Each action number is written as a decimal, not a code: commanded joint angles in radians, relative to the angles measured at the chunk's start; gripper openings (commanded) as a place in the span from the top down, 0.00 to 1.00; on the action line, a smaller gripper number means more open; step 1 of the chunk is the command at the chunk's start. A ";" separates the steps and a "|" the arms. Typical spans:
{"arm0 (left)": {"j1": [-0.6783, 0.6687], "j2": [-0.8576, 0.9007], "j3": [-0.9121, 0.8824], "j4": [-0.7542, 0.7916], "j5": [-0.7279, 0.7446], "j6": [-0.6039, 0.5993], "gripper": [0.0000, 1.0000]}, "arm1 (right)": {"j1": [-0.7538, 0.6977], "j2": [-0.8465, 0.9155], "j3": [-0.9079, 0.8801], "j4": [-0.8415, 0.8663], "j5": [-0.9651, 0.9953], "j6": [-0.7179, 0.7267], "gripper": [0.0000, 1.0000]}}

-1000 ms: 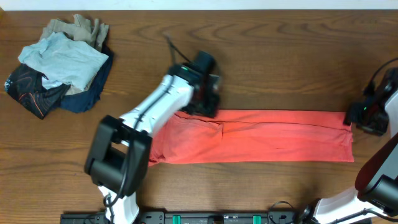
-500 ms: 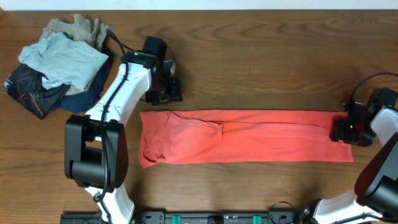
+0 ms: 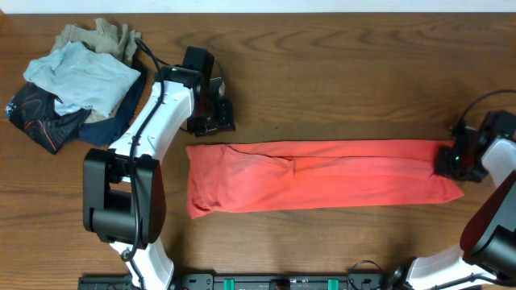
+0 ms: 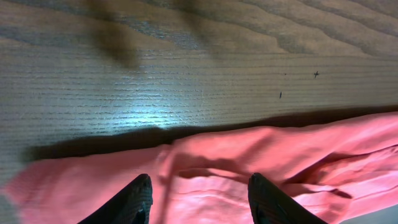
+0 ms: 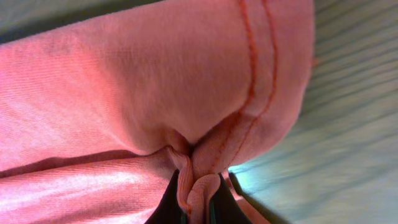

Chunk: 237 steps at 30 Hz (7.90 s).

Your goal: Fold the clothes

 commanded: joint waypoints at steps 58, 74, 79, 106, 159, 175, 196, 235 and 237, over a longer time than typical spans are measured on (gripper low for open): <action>0.004 -0.025 -0.006 -0.021 -0.010 -0.002 0.47 | 0.941 0.003 0.255 -0.324 -0.153 0.068 0.46; 0.004 -0.024 -0.037 -0.180 -0.018 -0.001 0.47 | 0.940 0.003 0.181 -0.387 0.058 0.292 0.58; 0.004 -0.024 -0.037 -0.216 -0.058 -0.001 0.47 | 0.941 0.003 0.096 -0.312 -0.227 0.248 0.59; 0.002 -0.024 -0.182 -0.240 0.007 0.011 0.20 | 0.937 -0.063 0.267 -0.395 -0.047 0.285 0.45; -0.048 -0.028 0.259 -0.438 -0.027 -0.002 0.94 | 0.703 -0.067 0.271 -0.457 0.218 0.452 0.39; -0.408 -0.026 0.259 -0.400 -0.102 0.026 0.92 | 0.703 -0.067 0.270 -0.443 0.217 0.452 0.38; -0.518 -0.024 0.238 -0.362 -0.102 0.154 0.93 | 0.704 -0.067 0.270 -0.443 0.217 0.452 0.34; 0.048 -0.118 0.270 -0.278 -0.188 -0.080 0.43 | 1.013 0.137 0.256 -0.164 -0.391 0.262 0.35; 0.047 -0.118 0.266 -0.278 -0.188 -0.080 0.43 | 1.027 0.167 0.256 -0.158 -0.362 0.298 0.42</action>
